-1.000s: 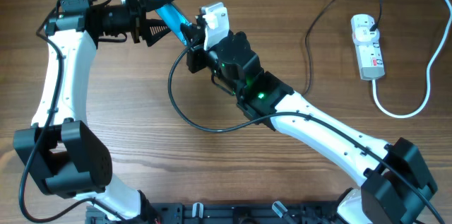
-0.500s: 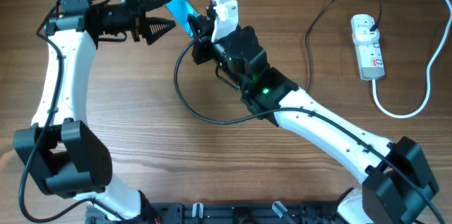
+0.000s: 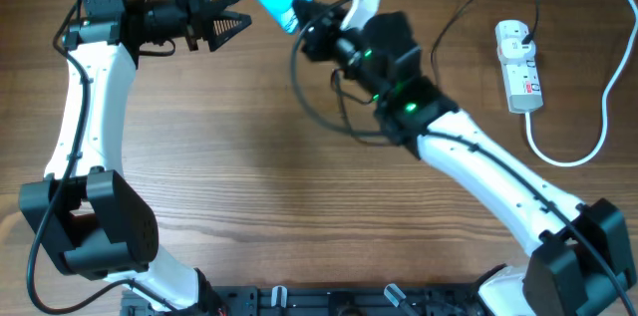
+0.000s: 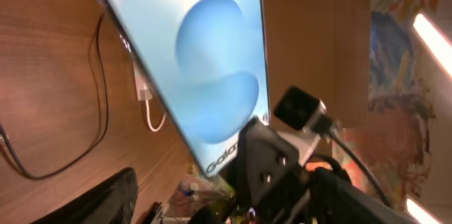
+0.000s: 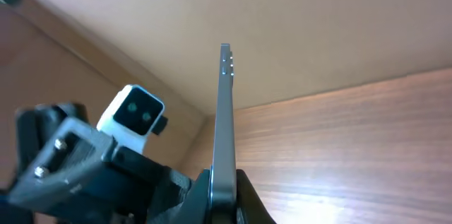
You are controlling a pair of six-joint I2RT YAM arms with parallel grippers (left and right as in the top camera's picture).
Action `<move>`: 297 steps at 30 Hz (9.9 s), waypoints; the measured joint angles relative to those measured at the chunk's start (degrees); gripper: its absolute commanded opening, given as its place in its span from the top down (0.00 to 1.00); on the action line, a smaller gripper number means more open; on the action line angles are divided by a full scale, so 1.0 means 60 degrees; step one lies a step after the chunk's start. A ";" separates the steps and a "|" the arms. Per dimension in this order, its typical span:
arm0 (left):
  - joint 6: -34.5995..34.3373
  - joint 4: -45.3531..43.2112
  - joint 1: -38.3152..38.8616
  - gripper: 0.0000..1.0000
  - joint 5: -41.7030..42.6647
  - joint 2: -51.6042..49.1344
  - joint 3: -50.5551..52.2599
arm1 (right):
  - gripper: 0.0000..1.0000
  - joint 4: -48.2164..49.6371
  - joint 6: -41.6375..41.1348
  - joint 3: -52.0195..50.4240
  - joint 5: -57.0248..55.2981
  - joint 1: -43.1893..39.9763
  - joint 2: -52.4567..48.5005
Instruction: Plug charger to phone and switch on socket
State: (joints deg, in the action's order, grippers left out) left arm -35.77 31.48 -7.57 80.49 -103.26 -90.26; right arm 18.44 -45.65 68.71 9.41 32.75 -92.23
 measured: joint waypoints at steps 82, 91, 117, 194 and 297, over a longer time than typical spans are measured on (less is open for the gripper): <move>-0.1690 -0.3038 0.0925 0.82 -0.0765 -0.0004 0.0244 | 0.96 -0.1559 -0.5337 0.0266 0.0645 0.0346 0.0390; -0.2841 -0.3184 0.0878 0.96 -0.0539 -0.0004 0.0244 | 0.96 -0.1676 -0.6036 0.0262 0.0718 0.0346 0.0415; -0.2911 0.2554 0.0805 0.96 -0.0834 0.0000 0.0131 | 0.00 -0.5384 -0.0291 -0.0106 0.0357 -0.1053 0.3202; 0.0973 0.5519 0.0550 0.96 -0.4080 0.0018 0.0069 | 0.00 -1.1129 0.2419 -0.0127 -0.2932 -0.6710 0.4098; -0.0503 0.3850 -0.0933 0.96 -0.3858 0.0033 0.0069 | 0.95 -1.1562 0.6991 0.2379 -0.0481 -0.0801 -0.3865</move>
State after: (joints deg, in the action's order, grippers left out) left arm -38.79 54.59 -13.17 57.34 -103.07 -89.84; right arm -50.94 -3.70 82.98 6.52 27.94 -115.42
